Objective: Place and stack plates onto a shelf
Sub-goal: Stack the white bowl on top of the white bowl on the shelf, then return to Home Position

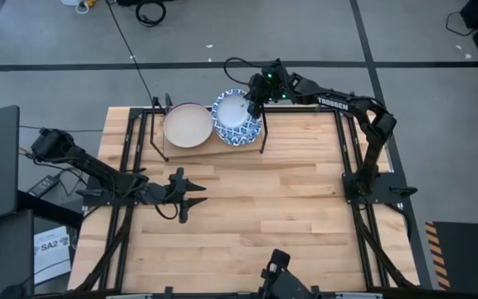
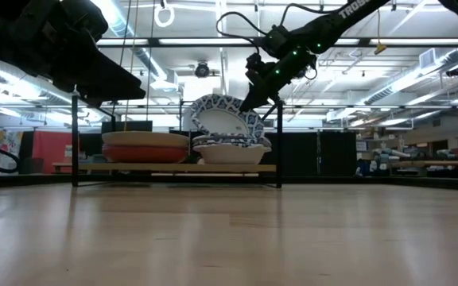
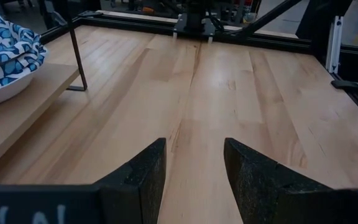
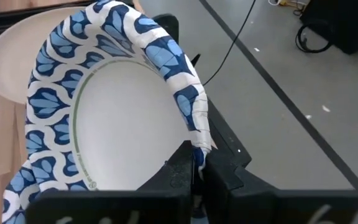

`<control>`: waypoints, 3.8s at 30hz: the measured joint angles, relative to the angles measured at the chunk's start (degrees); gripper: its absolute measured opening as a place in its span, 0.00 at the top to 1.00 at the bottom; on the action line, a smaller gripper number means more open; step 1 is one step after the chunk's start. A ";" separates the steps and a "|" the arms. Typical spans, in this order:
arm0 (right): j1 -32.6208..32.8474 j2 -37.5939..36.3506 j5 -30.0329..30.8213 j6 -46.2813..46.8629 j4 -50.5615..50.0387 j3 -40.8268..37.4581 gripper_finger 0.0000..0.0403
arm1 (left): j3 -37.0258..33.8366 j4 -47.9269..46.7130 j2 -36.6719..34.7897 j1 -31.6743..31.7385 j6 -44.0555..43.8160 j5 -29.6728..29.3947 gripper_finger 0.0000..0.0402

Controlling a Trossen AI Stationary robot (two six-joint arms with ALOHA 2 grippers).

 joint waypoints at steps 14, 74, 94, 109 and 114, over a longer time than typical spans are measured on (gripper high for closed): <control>0.00 0.00 1.88 1.16 -2.69 0.00 0.64 | 0.00 0.00 0.00 0.00 0.04 0.00 0.58; 1.51 15.06 11.39 0.73 23.17 5.49 0.52 | 0.04 0.03 0.01 2.91 0.93 3.43 0.58; 2.45 14.47 8.61 0.69 15.17 5.49 0.52 | 0.04 0.05 0.01 2.89 0.16 3.45 0.58; 3.85 -5.23 8.61 0.74 4.83 5.49 0.52 | 0.04 0.64 0.01 5.59 2.25 3.47 0.58; 5.00 -15.40 8.05 0.93 -4.11 5.49 0.52 | 0.04 0.50 0.01 9.59 4.81 6.57 0.58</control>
